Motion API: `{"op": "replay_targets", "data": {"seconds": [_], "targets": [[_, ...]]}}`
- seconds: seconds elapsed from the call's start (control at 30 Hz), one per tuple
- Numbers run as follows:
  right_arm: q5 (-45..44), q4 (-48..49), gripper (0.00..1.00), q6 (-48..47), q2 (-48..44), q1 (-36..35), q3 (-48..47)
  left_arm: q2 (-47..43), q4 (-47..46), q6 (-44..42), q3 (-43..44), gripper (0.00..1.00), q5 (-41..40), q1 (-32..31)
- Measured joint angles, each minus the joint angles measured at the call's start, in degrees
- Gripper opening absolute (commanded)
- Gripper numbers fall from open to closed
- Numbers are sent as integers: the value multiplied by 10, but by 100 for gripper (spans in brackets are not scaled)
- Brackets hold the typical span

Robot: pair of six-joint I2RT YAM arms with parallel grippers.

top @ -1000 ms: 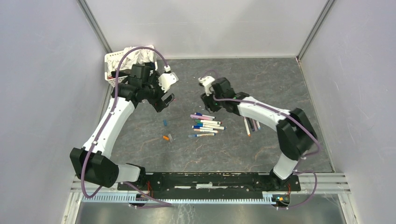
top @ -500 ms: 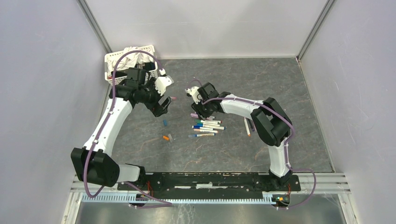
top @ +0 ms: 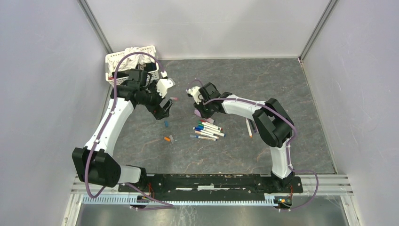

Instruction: Open the pen caps

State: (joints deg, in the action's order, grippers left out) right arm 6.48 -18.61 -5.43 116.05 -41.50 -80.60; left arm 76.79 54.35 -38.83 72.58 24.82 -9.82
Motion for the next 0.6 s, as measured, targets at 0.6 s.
{"op": "replay_targets", "data": {"seconds": [0.6], "targets": [[105, -9, 0, -1, -100, 27, 36, 1, 47, -80, -26, 100, 124, 0]]}}
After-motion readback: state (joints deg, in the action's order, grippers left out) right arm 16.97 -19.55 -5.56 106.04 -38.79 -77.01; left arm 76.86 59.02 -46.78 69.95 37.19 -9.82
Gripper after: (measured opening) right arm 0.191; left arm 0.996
